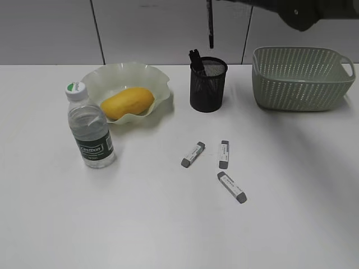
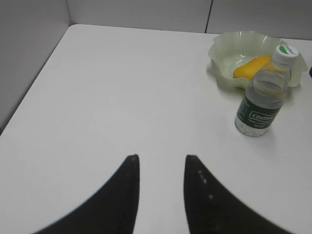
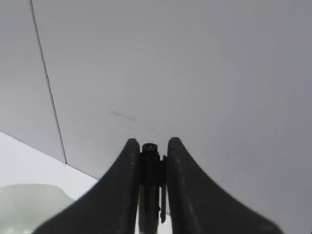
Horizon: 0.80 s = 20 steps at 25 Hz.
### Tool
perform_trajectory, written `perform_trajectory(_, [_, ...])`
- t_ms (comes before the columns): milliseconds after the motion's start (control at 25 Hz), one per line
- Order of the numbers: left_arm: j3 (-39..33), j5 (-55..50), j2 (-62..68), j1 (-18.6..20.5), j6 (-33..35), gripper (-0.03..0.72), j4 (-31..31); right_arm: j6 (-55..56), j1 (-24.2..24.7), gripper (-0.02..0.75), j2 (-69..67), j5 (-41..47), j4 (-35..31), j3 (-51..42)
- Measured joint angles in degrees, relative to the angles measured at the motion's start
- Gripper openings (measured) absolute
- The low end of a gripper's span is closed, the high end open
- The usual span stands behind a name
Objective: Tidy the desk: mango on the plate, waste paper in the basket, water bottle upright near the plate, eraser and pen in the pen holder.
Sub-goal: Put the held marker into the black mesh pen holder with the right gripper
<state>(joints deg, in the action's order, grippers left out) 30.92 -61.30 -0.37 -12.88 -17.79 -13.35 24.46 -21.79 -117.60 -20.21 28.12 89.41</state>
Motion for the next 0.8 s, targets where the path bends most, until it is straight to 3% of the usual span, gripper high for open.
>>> perform_trajectory(480, [0.0,0.0,0.0,0.0,0.0,0.235,-0.1,-3.1,0.1,0.141,-7.0,0.7,-2.3,-4.3])
perform_trajectory(560, [0.0,0.0,0.0,0.0,0.0,0.235,-0.1,-3.1,0.1,0.202,-7.0,1.8,-2.4,-4.3])
perform_trajectory(680, [0.0,0.0,0.0,0.0,0.0,0.235,-0.1,-3.1,0.1,0.396,-6.7,4.2,-2.5,-4.4])
perform_trajectory(800, [0.0,0.0,0.0,0.0,0.0,0.235,-0.1,-3.1,0.1,0.499,-2.9,9.9,-2.5,-4.6])
